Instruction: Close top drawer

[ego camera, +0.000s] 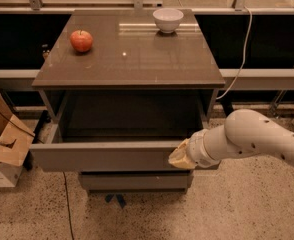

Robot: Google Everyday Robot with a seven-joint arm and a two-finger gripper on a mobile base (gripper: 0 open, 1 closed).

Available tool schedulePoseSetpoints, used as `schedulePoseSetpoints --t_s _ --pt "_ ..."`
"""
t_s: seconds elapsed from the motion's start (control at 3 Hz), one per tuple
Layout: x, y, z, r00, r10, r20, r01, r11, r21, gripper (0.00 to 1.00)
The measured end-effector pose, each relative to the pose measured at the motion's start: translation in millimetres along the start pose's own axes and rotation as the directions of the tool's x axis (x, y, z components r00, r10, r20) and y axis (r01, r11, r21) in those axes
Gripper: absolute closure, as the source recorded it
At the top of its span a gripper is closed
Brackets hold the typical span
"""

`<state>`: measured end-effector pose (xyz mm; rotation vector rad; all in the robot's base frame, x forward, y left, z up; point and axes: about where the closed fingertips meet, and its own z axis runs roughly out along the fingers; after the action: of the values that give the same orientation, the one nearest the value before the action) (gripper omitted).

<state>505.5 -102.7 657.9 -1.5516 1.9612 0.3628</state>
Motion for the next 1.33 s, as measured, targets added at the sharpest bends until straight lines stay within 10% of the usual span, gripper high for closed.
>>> schedulePoseSetpoints --t_s 0.33,1.33 --pt "0 2 0 1.0 0.0 0.0 0.0 1.0 0.0 1.0" --pt "-17 -74 25 0.997 0.026 0.07 -0.03 0.998 0.056 0.35"
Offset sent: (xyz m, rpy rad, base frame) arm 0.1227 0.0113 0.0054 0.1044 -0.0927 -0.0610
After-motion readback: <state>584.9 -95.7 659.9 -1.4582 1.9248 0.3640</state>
